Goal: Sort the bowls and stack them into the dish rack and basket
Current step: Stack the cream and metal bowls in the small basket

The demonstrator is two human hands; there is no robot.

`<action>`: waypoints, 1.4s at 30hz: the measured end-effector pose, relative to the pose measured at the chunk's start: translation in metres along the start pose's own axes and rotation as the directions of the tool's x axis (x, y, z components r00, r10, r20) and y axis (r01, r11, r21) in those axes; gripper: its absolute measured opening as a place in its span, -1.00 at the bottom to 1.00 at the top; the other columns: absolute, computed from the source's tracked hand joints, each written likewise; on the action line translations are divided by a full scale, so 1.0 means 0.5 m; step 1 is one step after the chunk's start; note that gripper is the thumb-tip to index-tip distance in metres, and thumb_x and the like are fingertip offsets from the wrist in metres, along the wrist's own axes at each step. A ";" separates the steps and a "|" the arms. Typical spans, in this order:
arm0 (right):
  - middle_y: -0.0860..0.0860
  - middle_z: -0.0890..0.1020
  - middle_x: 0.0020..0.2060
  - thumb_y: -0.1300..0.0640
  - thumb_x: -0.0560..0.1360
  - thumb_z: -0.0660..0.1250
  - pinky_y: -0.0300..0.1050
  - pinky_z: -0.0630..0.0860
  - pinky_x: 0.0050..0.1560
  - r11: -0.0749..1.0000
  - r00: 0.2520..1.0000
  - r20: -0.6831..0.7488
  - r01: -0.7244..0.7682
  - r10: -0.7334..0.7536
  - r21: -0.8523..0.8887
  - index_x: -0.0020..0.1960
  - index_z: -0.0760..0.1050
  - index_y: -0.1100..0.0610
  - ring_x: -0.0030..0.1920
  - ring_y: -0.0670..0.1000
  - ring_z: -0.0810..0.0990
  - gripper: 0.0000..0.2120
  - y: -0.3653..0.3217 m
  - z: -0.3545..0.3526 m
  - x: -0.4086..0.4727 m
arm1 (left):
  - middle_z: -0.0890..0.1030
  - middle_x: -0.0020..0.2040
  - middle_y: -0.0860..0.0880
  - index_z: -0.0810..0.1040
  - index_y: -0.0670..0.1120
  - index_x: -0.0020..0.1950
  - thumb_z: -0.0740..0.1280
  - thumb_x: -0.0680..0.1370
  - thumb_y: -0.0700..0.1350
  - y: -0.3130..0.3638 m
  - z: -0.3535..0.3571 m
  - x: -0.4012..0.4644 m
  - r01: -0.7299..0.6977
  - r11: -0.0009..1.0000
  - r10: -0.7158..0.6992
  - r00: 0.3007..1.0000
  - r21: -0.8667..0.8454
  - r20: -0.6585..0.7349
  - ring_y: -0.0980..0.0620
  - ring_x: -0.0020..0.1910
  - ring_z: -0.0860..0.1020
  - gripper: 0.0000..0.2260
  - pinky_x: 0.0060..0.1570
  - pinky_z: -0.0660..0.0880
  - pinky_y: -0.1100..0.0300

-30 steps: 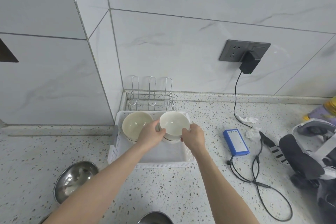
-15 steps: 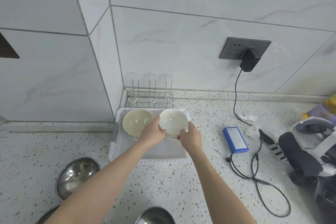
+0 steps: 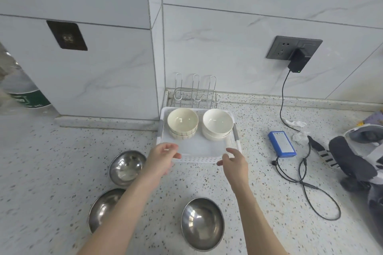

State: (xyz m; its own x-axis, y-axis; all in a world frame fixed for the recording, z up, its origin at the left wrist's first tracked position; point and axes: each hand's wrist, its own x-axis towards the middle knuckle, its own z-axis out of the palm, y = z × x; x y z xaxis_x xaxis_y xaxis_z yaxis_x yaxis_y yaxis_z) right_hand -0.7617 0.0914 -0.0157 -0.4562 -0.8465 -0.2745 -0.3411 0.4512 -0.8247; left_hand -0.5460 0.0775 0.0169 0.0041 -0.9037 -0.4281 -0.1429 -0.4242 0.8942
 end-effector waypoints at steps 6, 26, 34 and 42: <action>-0.07 0.69 -0.34 0.16 0.55 0.20 -0.20 0.44 -0.43 0.999 0.998 -0.053 -0.040 0.041 0.013 0.27 0.51 0.07 -0.48 -0.09 0.44 -0.69 0.034 0.005 -0.111 | 0.65 -0.13 -0.11 0.57 -0.15 0.05 0.29 0.62 -0.12 -0.084 -0.096 -0.101 0.101 0.988 -0.104 0.994 -0.118 -0.022 0.13 -0.52 0.25 -0.88 -0.62 0.18 0.35; 0.03 0.64 0.06 -0.16 0.52 0.18 0.03 0.38 0.00 0.926 0.915 -0.193 -0.372 0.353 -0.069 0.45 0.30 0.02 0.10 0.11 0.54 -0.45 0.173 0.065 -0.384 | 0.68 -0.33 -0.07 0.57 -0.15 0.08 0.23 0.62 0.16 -0.333 -0.250 -0.258 0.534 0.844 -0.530 0.844 -0.053 0.083 0.16 -0.60 0.22 -0.62 -0.64 0.09 0.33; -0.01 0.70 -0.19 0.13 0.53 0.23 -0.12 0.44 -0.29 0.925 0.924 -0.088 -0.363 0.373 0.108 0.46 0.27 0.09 -0.36 0.00 0.54 -0.50 0.163 0.079 -0.410 | 0.73 -0.17 -0.13 0.46 -0.03 0.22 0.26 0.63 -0.05 -0.340 -0.267 -0.240 0.364 0.914 -0.376 0.926 -0.180 -0.034 0.13 -0.58 0.29 -0.82 -0.66 0.13 0.34; 0.07 0.70 -0.18 0.17 0.54 0.19 -0.08 0.41 -0.16 0.902 0.914 -0.090 -0.367 0.395 0.227 0.38 0.36 0.18 -0.23 0.00 0.46 -0.59 0.165 0.073 -0.407 | 0.72 -0.21 -0.23 0.39 -0.11 0.39 0.27 0.58 -0.26 -0.333 -0.284 -0.239 0.287 0.941 -0.296 0.955 -0.180 -0.024 0.15 -0.59 0.36 -0.63 -0.67 0.21 0.32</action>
State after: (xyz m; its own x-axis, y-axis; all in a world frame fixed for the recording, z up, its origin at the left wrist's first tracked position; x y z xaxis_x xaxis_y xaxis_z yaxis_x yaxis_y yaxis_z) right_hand -0.6670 0.2906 -0.0462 -0.6255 -0.5707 -0.5320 0.0467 0.6533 -0.7557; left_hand -0.3823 0.2480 -0.0621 0.0699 -0.7391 -0.6699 0.0448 -0.6686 0.7423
